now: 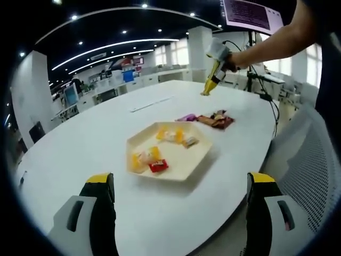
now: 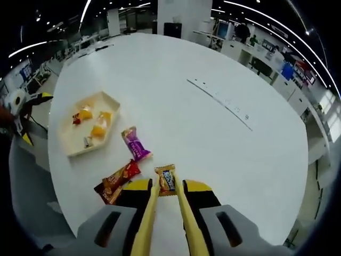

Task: Place the target food into the container with the food tongs after gripping and lifting it, then release it inside without dropping or visibly crushing the food.

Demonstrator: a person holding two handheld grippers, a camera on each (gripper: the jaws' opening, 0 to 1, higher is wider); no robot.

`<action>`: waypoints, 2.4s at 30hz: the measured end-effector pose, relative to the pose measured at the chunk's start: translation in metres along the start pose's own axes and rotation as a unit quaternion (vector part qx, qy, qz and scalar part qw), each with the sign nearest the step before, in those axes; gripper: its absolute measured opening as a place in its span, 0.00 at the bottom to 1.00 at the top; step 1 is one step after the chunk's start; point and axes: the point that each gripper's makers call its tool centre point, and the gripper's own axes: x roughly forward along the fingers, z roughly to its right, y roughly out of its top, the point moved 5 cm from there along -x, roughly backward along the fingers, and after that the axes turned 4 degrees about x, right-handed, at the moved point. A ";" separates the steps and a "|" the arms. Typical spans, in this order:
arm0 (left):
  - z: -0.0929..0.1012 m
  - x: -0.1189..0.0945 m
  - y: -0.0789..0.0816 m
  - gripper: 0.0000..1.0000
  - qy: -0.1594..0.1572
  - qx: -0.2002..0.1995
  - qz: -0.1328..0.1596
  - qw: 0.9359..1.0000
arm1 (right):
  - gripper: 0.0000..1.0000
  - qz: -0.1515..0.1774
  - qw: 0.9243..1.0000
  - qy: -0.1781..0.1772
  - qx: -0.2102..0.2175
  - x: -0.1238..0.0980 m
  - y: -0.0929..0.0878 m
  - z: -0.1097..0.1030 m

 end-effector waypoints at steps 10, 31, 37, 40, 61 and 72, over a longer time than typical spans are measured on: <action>0.000 -0.001 0.001 1.00 0.000 0.000 0.006 1.000 | 0.21 0.013 1.000 0.008 -0.001 -0.001 0.023 -0.020; 0.002 -0.002 0.005 1.00 -0.005 0.006 0.019 1.000 | 0.21 0.048 0.998 0.042 -0.029 0.013 0.086 -0.106; 0.001 -0.003 0.007 1.00 -0.003 0.006 0.023 1.000 | 0.21 0.059 0.996 0.059 -0.034 0.020 0.101 -0.136; 0.001 -0.003 0.007 1.00 -0.003 0.006 0.023 1.000 | 0.21 0.064 0.995 0.066 -0.035 0.023 0.109 -0.150; 0.000 -0.004 0.008 1.00 -0.003 0.003 0.028 1.000 | 0.23 0.069 0.989 0.119 -0.060 0.035 0.130 -0.215; 0.000 -0.004 0.008 1.00 -0.005 0.003 0.026 1.000 | 0.25 0.084 0.987 0.121 -0.064 0.023 0.135 -0.208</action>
